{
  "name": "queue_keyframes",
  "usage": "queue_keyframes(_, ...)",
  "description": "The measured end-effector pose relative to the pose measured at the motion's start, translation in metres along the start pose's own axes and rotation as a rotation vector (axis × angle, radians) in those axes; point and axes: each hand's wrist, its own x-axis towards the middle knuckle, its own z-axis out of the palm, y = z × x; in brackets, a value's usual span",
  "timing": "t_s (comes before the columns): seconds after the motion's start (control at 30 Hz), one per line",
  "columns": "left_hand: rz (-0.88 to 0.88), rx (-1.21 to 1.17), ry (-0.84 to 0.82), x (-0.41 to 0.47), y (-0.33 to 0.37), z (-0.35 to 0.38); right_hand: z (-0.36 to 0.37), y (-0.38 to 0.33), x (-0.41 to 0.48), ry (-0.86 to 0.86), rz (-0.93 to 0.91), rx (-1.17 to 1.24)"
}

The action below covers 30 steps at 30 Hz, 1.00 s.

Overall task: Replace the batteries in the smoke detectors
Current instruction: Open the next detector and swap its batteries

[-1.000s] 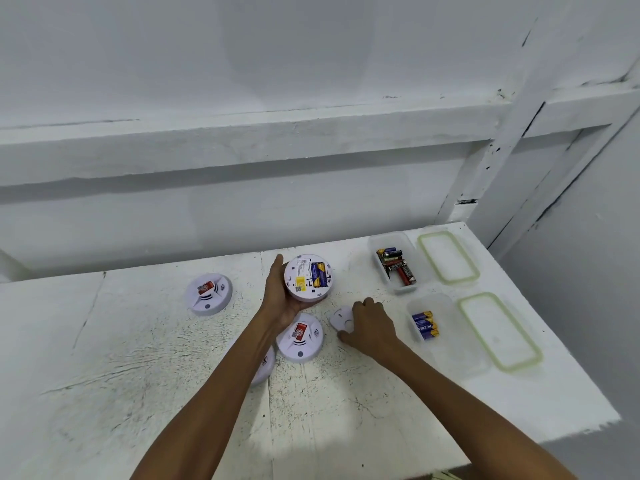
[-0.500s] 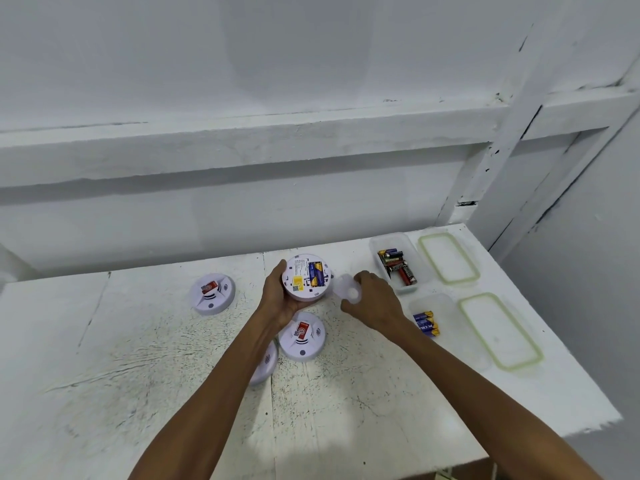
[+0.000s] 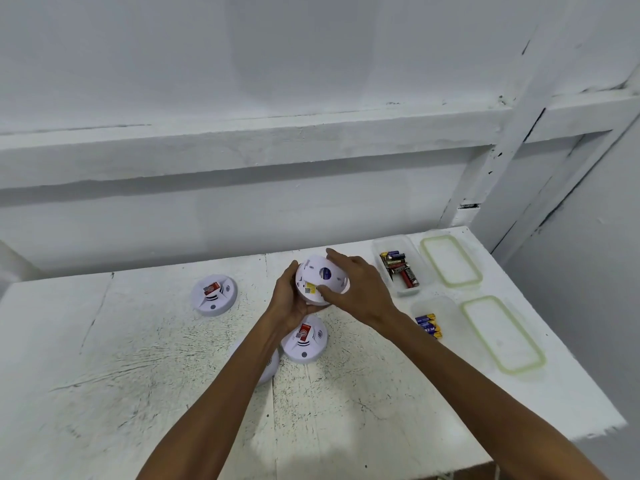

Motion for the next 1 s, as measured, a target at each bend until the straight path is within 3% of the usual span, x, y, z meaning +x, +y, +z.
queue_keyframes(0.3, -0.035, 0.033, -0.046, 0.001, -0.002, 0.0, -0.003, 0.006, 0.004, -0.189, -0.034, -0.064)
queue_keyframes(1.0, -0.009, 0.011, -0.041, -0.001, -0.002, 0.002, -0.004, 0.023, 0.003, -0.24, 0.08, 0.064)
